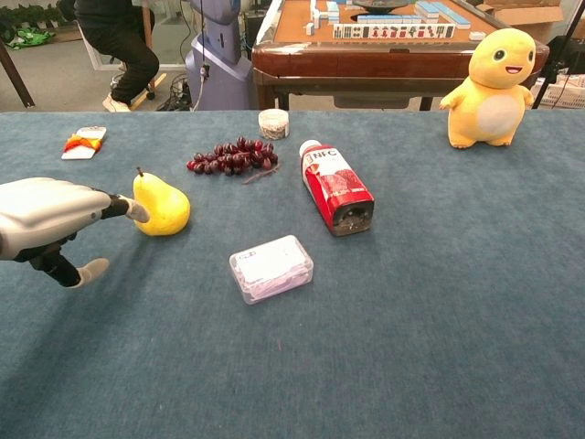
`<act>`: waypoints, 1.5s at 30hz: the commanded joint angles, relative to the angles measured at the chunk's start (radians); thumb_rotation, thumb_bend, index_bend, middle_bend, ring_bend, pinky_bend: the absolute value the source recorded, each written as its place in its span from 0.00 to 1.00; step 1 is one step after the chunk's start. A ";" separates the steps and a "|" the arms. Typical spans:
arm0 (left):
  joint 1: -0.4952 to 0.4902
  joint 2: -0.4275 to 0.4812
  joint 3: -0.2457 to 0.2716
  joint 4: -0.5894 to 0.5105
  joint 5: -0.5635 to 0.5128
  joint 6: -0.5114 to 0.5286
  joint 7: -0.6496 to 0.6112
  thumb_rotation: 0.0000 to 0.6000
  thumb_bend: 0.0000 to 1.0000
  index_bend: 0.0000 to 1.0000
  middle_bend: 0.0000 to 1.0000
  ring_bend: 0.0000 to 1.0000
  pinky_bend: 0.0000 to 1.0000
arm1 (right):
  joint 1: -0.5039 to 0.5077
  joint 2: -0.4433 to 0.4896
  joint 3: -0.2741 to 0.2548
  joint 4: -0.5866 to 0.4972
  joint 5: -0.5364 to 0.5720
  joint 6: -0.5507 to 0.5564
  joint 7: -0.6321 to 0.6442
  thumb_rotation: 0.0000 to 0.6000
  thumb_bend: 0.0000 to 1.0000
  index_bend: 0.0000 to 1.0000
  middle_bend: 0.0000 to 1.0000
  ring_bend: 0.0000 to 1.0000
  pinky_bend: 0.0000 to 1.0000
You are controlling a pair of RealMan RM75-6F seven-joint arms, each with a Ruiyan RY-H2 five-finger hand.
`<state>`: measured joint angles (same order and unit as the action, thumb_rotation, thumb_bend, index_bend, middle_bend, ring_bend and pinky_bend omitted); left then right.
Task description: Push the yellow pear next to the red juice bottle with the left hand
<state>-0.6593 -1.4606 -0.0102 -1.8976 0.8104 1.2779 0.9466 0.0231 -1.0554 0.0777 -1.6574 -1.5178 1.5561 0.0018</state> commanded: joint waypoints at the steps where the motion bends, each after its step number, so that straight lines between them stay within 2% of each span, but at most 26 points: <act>1: 0.003 0.006 0.002 0.004 -0.006 0.004 -0.001 1.00 0.48 0.16 0.12 0.12 0.36 | 0.001 -0.001 0.000 0.000 0.000 -0.001 -0.001 1.00 0.13 0.34 0.23 0.18 0.45; 8: 0.009 0.002 -0.005 0.034 -0.036 0.027 0.007 1.00 0.48 0.17 0.12 0.12 0.36 | 0.003 -0.004 -0.001 0.002 0.000 -0.006 -0.005 1.00 0.13 0.34 0.23 0.18 0.45; 25: -0.036 -0.049 -0.067 0.058 -0.156 0.059 0.087 1.00 0.48 0.15 0.12 0.12 0.35 | 0.000 0.000 -0.003 -0.004 -0.005 0.000 -0.003 1.00 0.13 0.34 0.23 0.18 0.45; 45: -0.100 -0.135 -0.095 0.061 -0.176 0.068 0.135 1.00 0.48 0.13 0.12 0.11 0.35 | -0.012 0.016 -0.002 -0.013 -0.019 0.028 0.020 1.00 0.13 0.34 0.23 0.18 0.45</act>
<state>-0.7550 -1.5898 -0.1030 -1.8388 0.6344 1.3444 1.0778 0.0115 -1.0399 0.0755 -1.6707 -1.5365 1.5835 0.0216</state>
